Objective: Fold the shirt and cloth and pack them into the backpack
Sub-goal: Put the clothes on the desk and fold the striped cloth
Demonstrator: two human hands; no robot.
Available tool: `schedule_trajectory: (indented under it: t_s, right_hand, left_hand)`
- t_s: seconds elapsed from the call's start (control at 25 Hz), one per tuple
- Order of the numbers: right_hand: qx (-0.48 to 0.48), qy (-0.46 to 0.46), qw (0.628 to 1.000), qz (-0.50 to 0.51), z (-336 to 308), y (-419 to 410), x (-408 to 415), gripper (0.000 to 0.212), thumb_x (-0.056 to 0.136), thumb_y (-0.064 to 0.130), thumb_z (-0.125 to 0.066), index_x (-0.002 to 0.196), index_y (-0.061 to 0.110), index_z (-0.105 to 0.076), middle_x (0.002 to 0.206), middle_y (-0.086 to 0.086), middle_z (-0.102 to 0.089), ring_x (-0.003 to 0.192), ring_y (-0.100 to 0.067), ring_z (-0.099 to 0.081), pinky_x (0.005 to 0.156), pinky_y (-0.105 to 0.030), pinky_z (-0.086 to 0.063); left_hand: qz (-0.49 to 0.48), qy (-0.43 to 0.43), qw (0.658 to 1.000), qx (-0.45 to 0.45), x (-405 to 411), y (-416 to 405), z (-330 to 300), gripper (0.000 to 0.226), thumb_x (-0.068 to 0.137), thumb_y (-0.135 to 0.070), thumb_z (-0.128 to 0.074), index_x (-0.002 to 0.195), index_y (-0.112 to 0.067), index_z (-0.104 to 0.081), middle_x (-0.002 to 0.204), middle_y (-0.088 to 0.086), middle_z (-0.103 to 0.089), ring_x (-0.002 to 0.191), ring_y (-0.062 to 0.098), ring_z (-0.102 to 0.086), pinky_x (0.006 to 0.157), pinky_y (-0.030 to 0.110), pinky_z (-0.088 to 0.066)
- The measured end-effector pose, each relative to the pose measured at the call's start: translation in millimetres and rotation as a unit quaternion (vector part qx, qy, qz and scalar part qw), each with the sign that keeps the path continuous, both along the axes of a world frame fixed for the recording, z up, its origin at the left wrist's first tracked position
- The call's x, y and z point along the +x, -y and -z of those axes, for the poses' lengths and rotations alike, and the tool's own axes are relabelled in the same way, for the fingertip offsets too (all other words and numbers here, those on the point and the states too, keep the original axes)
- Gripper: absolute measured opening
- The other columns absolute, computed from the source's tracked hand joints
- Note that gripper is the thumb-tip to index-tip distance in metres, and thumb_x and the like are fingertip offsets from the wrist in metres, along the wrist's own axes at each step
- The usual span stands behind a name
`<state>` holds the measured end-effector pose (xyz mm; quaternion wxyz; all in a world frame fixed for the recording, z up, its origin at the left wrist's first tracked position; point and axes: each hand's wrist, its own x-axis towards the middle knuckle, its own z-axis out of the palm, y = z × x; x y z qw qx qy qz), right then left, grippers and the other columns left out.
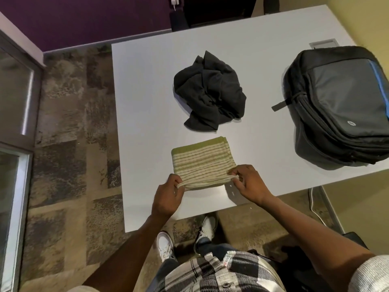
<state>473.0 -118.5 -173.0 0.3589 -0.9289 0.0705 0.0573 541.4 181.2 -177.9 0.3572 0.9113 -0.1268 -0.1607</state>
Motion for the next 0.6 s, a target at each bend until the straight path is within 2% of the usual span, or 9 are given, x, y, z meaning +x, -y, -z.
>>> schedule_trajectory:
  t_s: [0.08, 0.16, 0.24, 0.32, 0.44, 0.6]
  right_hand:
    - [0.035, -0.008, 0.999, 0.017, -9, -6, 7, 0.009, 0.091, 0.029, -0.055, 0.094, 0.02, -0.054, 0.09, 0.006, -0.063, 0.085, -0.014, -0.054, 0.068, -0.027, -0.042]
    - [0.078, -0.016, 0.996, 0.046, -17, -13, 13, 0.009, 0.096, 0.022, -0.058, 0.095, 0.018, -0.049, 0.086, 0.005, -0.063, 0.075, -0.008, -0.057, 0.061, -0.02, -0.042]
    - [0.11, -0.024, 0.99, 0.082, -23, -20, 19, 0.01, 0.099, 0.019, -0.057, 0.102, 0.017, -0.048, 0.088, 0.007, -0.065, 0.073, -0.003, -0.059, 0.059, -0.014, -0.044]
    - [0.129, -0.031, 0.985, 0.115, -25, -24, 27, 0.011, 0.1, 0.02, -0.056, 0.106, 0.019, -0.047, 0.088, 0.008, -0.066, 0.071, -0.005, -0.062, 0.058, -0.013, -0.045]
    - [0.142, -0.023, 0.977, 0.159, -24, -29, 38, 0.009, 0.102, 0.025, -0.054, 0.106, 0.019, -0.048, 0.091, 0.004, -0.067, 0.077, -0.008, -0.064, 0.057, -0.014, -0.047]
    - [0.162, -0.013, 0.96, 0.228, -21, -34, 52, 0.012, 0.101, 0.023, -0.056, 0.107, 0.014, -0.053, 0.083, 0.004, -0.061, 0.074, -0.007, -0.057, 0.055, -0.009, -0.043]
  left_hand:
    - [-0.073, -0.014, 0.996, -0.056, 1, -2, -1, 0.019, 0.096, -0.021, -0.066, 0.106, -0.021, -0.051, 0.093, -0.002, -0.068, 0.081, 0.017, -0.066, 0.068, 0.033, -0.057]
    - [-0.134, -0.027, 0.985, -0.108, 5, -2, -8, 0.018, 0.096, -0.019, -0.066, 0.108, -0.017, -0.053, 0.094, -0.002, -0.069, 0.084, 0.013, -0.067, 0.067, 0.024, -0.055]
    - [-0.166, -0.038, 0.974, -0.152, 12, -2, -14, 0.016, 0.096, -0.017, -0.065, 0.109, -0.015, -0.055, 0.096, -0.001, -0.069, 0.088, 0.007, -0.068, 0.064, 0.013, -0.052]
    - [-0.178, -0.045, 0.968, -0.172, 22, -3, -15, 0.013, 0.098, -0.019, -0.062, 0.109, -0.016, -0.055, 0.1, 0.002, -0.07, 0.09, 0.01, -0.069, 0.063, 0.012, -0.051]
    - [-0.193, -0.052, 0.965, -0.169, 38, -2, -10, 0.01, 0.101, -0.026, -0.057, 0.109, -0.021, -0.056, 0.103, 0.004, -0.07, 0.094, 0.017, -0.07, 0.063, 0.02, -0.056]
    - [-0.207, -0.039, 0.964, -0.161, 61, 7, -3, 0.009, 0.101, -0.037, -0.055, 0.106, -0.029, -0.057, 0.103, -0.002, -0.068, 0.095, 0.02, -0.069, 0.068, 0.044, -0.063]
